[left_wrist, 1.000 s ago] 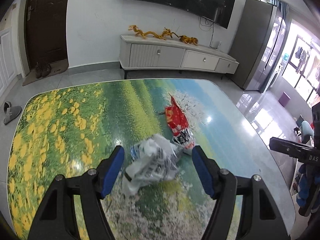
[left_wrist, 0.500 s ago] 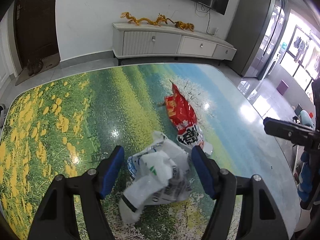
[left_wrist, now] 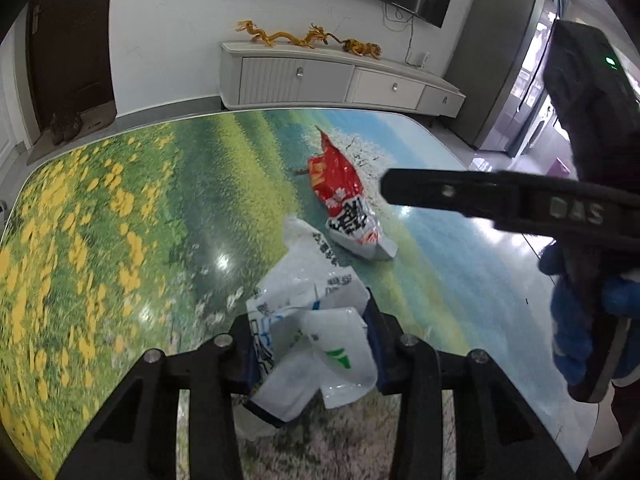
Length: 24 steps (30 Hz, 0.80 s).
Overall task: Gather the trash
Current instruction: 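Grasp the white plastic bag with the left gripper while the right grasps the red wrapper, then carry both items to the bin and open both grippers over it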
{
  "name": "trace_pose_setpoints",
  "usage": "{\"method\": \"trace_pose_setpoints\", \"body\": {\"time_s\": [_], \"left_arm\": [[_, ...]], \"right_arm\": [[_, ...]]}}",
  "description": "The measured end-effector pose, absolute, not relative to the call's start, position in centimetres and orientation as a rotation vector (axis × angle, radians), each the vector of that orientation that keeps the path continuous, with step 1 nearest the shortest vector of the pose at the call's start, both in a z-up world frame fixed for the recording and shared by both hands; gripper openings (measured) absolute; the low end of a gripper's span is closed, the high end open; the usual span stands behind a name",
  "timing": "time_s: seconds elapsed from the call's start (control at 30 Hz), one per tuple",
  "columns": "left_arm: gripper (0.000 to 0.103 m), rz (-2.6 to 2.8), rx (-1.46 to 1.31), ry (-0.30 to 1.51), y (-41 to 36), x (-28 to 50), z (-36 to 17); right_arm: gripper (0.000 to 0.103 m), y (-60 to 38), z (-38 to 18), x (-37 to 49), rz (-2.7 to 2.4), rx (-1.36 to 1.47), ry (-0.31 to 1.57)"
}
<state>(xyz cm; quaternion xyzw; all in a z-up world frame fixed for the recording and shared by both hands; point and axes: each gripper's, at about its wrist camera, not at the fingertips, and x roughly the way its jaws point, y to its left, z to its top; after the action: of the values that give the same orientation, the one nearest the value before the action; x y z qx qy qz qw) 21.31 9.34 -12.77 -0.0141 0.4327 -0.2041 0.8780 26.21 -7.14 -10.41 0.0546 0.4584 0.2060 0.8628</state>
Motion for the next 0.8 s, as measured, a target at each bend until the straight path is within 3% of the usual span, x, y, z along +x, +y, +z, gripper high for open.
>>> {"method": "trace_pose_setpoints", "body": {"time_s": [0.13,0.27,0.43,0.8], "left_arm": [[0.038,-0.412,-0.077,0.899,10.7,19.5,-12.6],[0.038,-0.397,-0.105,0.89,11.9,17.8,-12.3],[0.038,-0.382,-0.118,0.884,12.7,16.5,-12.1],[0.038,-0.367,-0.128,0.852,12.7,14.4,-11.0]], "right_arm": [[0.051,-5.4,-11.6,27.2,0.452,0.093,0.99],[0.044,-4.2,-12.5,27.5,0.448,0.052,0.996],[0.02,-3.0,-13.4,27.3,0.45,-0.003,0.996],[0.02,-4.9,-11.3,22.9,0.513,0.057,0.932]]}}
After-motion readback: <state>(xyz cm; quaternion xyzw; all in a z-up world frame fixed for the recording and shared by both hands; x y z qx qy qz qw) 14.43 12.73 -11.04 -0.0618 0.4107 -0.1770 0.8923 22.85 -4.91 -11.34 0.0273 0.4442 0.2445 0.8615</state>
